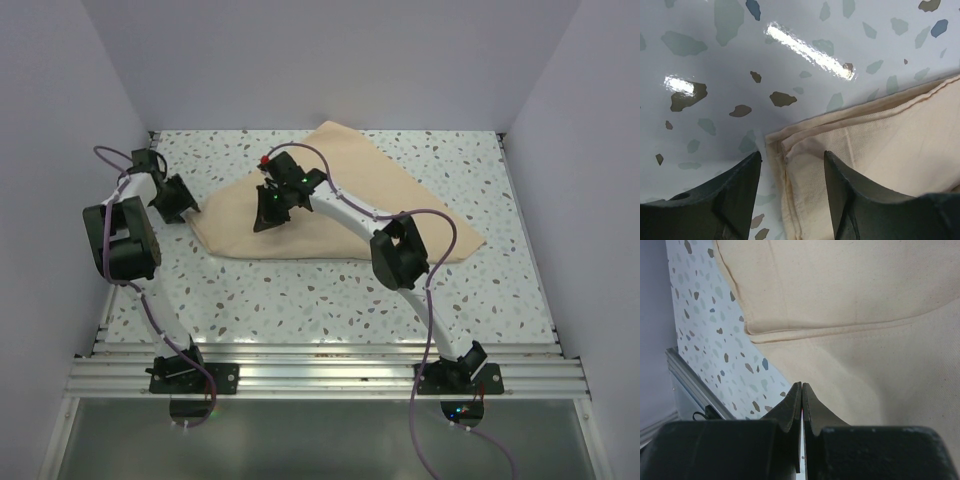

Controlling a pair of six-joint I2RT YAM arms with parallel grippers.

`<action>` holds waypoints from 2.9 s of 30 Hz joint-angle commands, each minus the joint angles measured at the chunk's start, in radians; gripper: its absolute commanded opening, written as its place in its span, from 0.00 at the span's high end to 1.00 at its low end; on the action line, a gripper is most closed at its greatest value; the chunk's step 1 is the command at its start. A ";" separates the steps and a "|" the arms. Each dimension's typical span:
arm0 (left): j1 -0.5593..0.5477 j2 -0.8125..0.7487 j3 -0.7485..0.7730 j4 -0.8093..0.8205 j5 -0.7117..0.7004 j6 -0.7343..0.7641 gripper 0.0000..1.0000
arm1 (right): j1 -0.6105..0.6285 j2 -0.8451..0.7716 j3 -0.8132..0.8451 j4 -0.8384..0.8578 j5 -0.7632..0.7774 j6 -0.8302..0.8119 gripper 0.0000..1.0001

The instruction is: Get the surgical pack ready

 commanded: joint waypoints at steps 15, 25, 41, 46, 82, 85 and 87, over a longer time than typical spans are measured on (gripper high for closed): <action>-0.090 0.062 0.004 -0.006 -0.155 0.112 0.39 | -0.010 0.012 0.042 0.012 -0.028 -0.003 1.00; -0.122 0.124 -0.012 -0.016 -0.184 0.093 0.44 | -0.018 0.010 0.037 0.014 -0.030 -0.002 1.00; -0.127 0.188 0.057 -0.028 -0.095 0.055 0.80 | -0.018 0.012 0.045 0.015 -0.027 -0.002 1.00; -0.127 0.123 0.033 -0.029 -0.066 0.040 1.00 | -0.018 0.015 0.048 0.015 -0.027 -0.006 1.00; -0.141 -0.224 -0.059 0.026 0.109 -0.092 1.00 | 0.039 0.013 0.063 0.021 0.021 -0.013 1.00; -0.142 -0.238 -0.061 0.023 0.117 -0.092 1.00 | 0.060 0.012 0.056 0.011 0.053 -0.016 1.00; -0.141 -0.247 -0.062 0.020 0.125 -0.097 1.00 | 0.068 -0.002 0.028 0.003 0.094 -0.022 1.00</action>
